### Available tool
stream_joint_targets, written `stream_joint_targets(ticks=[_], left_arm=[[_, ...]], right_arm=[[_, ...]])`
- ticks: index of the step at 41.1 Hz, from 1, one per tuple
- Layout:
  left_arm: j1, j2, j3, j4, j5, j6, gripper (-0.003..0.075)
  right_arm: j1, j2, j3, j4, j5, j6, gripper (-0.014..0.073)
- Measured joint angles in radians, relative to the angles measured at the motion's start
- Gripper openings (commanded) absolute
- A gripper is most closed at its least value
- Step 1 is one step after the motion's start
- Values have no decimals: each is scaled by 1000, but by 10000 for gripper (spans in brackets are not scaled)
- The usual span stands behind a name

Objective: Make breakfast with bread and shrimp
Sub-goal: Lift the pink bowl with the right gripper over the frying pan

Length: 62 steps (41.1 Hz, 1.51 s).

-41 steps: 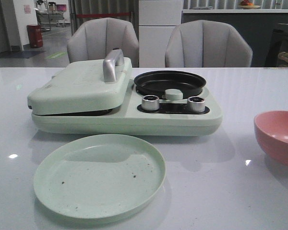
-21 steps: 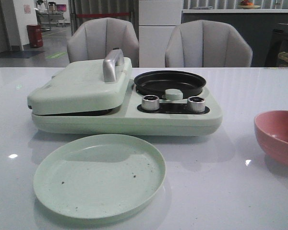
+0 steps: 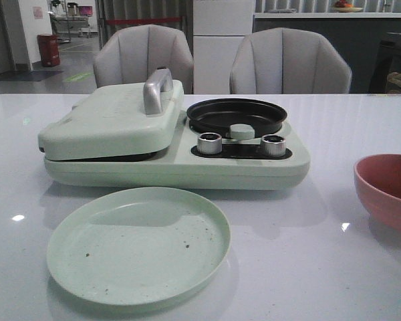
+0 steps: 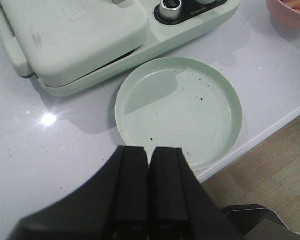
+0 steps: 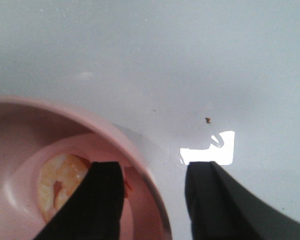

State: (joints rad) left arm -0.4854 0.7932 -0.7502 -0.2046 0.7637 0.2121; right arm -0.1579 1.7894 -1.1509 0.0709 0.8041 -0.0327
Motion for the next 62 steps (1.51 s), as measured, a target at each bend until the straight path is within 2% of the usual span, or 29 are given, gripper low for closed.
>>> stream_joint_targets(ticks=[5,15,24,35,45,53,62], left_arm=[[0,0,0,-7,0,0,99],[0,0,0,-7,0,0,99],[0,0,0,-7,0,0,99],[0,0,0,-9,1,0,99],[0,0,0,-9,2,0,99],[0,0,0,-9,17,0,99],[0,0,0,-9,28,0,99]], right_arm=[[0,4,0,-6,0,0,155],[2,-7,-6,-6,2,-20,47],[51,-81,-62,-41,20,-45,43],[260,-100,-337,-158,62,-48,43],[461,-29,-592,-406,46,-18,43],[569,107,-749,-704,71,73,43],[657,233,-796,-1070,122,187,43]])
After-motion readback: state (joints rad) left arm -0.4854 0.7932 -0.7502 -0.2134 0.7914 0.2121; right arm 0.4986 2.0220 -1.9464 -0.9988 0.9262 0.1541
